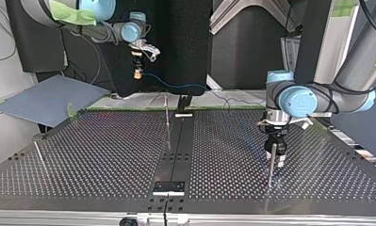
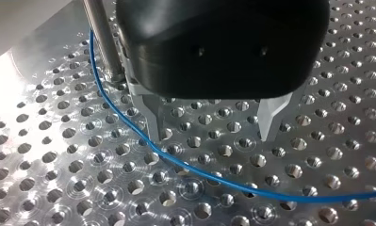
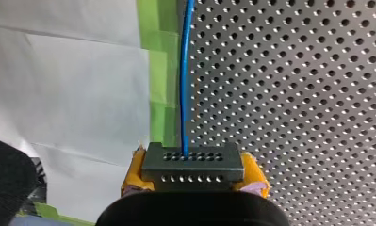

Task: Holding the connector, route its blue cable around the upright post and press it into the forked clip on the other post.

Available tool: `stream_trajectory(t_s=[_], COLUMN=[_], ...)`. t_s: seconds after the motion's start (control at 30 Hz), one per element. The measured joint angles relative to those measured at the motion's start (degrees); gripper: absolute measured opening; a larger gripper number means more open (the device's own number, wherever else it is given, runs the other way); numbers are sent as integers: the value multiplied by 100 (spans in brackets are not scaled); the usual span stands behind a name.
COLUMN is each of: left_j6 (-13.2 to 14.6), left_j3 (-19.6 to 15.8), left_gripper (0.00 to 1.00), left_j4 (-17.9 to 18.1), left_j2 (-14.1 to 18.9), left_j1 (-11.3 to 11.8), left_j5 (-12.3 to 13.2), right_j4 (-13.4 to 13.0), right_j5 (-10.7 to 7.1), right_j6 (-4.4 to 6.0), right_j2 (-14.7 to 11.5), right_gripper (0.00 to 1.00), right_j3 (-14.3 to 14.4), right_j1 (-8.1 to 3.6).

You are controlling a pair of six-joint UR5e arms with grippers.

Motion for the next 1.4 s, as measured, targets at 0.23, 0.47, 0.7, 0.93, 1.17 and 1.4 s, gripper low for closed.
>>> stream_trajectory(t_s=[0.23,0.47,0.7,0.93,1.17,1.4], left_j6=[15,40,149,239,246,246], left_j3=[-1,-1,-1,-1,-1,-1], left_gripper=[100,100,100,100,100,100], left_j4=[0,-3,-88,-193,-202,-202], left_j2=[0,0,1,1,0,0], left_j1=[-1,-1,-1,-4,-8,-9], left_j5=[-99,-180,-444,-609,-620,-621], right_j4=[280,120,136,212,198,-99], right_j5=[-31,-129,-187,-190,-187,-321], right_j6=[-109,-160,-213,-236,-271,-278], right_j2=[-320,-663,-1040,-1418,-1806,-2185], right_gripper=[0,0,0,0,0,0], right_j3=[222,553,670,673,704,828], right_j1=[-109,-229,-316,-415,-535,-597])
